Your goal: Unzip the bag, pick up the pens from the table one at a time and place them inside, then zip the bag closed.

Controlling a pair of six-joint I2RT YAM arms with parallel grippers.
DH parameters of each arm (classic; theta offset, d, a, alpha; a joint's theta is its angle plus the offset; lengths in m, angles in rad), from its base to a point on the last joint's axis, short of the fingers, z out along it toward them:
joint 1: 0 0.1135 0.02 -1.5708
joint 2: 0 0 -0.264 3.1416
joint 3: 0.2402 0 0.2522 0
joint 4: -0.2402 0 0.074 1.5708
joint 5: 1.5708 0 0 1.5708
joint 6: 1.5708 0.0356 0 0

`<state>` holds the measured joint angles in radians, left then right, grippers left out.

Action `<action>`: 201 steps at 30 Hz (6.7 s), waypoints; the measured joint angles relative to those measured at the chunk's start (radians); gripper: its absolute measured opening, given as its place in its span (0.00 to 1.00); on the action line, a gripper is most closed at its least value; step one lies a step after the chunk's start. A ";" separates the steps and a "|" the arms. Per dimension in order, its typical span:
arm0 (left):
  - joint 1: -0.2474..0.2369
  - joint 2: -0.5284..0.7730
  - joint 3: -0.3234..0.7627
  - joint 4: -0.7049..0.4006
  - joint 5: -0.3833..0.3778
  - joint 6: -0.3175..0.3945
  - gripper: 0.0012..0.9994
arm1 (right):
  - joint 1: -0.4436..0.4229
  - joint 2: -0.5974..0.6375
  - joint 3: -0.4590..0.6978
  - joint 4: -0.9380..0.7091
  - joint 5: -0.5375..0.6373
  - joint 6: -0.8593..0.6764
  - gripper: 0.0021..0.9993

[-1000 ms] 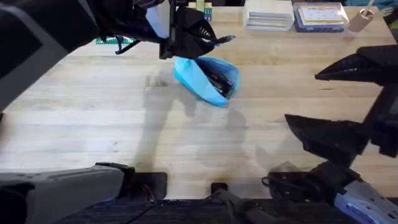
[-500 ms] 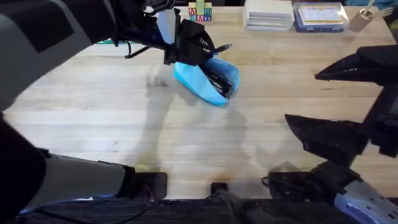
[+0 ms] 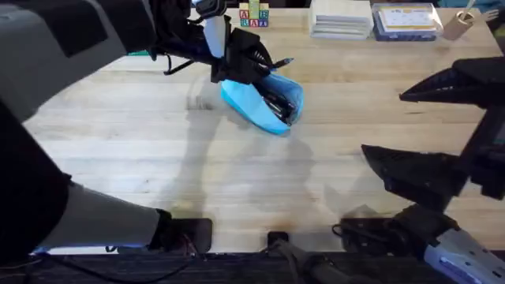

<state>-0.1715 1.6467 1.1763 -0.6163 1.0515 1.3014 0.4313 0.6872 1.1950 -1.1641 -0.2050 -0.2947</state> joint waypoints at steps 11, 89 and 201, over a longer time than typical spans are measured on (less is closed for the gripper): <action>0.000 0.050 0.000 0.000 -0.005 0.000 0.04 | 0.000 0.000 0.000 0.000 0.000 0.000 1.00; 0.000 -0.110 0.007 0.070 -0.180 -0.007 0.99 | 0.000 0.000 0.000 -0.006 0.000 0.000 1.00; 0.473 -0.299 0.013 -0.279 -0.602 -0.732 0.99 | 0.337 0.609 0.191 0.109 0.353 0.954 1.00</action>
<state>0.3019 1.3472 1.1889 -0.8951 0.4496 0.5690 0.7685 1.2964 1.3857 -1.0549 0.1478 0.6588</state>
